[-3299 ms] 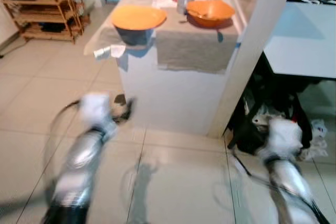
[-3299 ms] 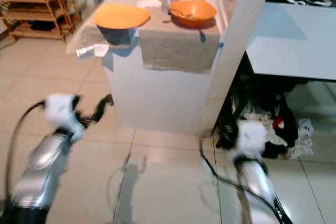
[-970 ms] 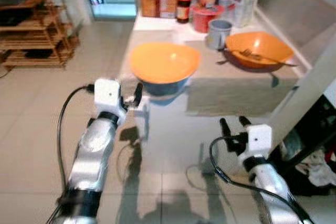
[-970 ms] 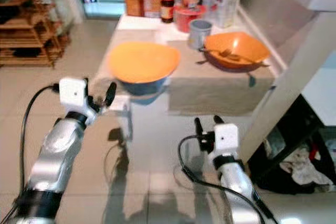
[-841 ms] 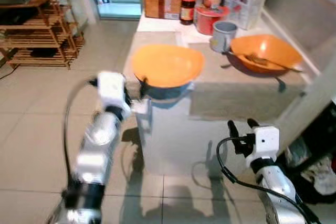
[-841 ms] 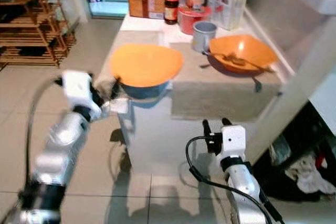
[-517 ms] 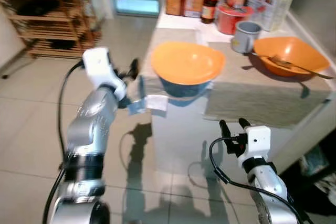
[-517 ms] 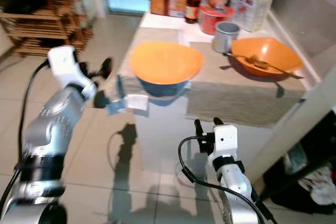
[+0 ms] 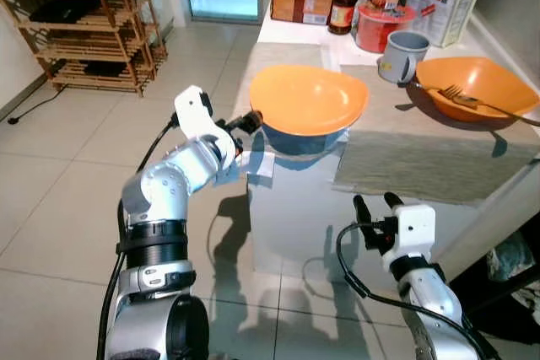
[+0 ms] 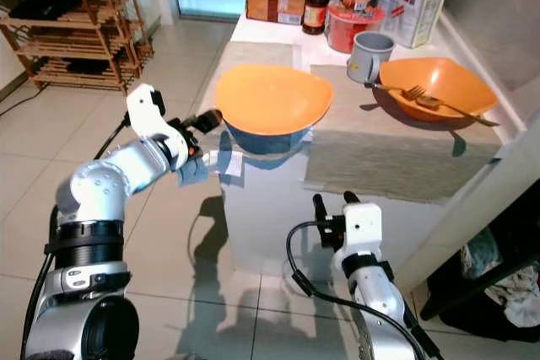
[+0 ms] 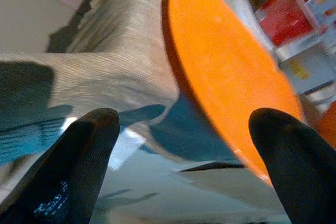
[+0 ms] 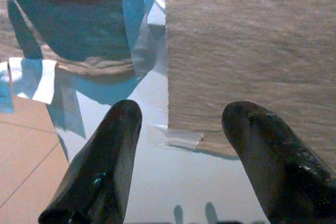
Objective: Setting the table
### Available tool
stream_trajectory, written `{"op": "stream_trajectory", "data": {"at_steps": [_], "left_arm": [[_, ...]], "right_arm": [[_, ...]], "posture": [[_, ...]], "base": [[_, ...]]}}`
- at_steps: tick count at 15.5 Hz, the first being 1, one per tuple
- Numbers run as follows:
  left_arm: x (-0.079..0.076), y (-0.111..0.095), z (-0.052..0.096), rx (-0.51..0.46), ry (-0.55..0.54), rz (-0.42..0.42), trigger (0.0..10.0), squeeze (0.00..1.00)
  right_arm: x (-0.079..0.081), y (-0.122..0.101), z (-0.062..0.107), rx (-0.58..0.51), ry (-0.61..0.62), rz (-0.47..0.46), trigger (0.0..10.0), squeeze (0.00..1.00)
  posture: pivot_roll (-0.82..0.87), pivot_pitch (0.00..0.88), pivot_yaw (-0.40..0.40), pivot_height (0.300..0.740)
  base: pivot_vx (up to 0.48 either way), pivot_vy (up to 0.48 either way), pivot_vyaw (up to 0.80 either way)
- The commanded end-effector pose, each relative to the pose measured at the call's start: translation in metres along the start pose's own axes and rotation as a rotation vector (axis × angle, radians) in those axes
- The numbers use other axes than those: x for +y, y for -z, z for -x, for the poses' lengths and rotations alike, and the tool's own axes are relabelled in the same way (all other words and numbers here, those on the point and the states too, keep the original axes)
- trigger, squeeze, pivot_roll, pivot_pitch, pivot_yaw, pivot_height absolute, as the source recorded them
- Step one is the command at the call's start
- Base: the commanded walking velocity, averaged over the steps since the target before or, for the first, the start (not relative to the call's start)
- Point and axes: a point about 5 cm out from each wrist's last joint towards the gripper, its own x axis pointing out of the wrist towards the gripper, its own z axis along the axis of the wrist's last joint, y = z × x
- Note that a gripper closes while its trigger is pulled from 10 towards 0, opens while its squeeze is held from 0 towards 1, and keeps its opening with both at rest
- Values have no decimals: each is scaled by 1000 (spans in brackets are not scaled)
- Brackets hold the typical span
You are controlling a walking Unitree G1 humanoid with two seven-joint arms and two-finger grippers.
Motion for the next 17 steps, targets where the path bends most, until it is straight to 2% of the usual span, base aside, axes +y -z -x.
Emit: {"op": "stream_trajectory", "data": {"at_steps": [1,9,13,17], "left_arm": [[-8,-3,0,-6,27,30,10000,0],[-23,10,-11,73,69,67,10000,0],[-27,17,-24,94,89,26,10000,0],[-37,16,-36,95,117,-2,10000,0]], "right_arm": [[-2,-2,0,-6,-1,6,10000,0],[2,-2,-1,-3,-7,3,10000,0],[5,-7,0,-19,-4,1,10000,0],[5,-17,13,-34,4,4,10000,0]], "posture": [[8,0,31,740],[-9,0,45,740],[-40,0,54,740],[-82,0,64,740]], "base": [[0,0,0],[0,0,0],[0,0,0],[0,0,0]]}}
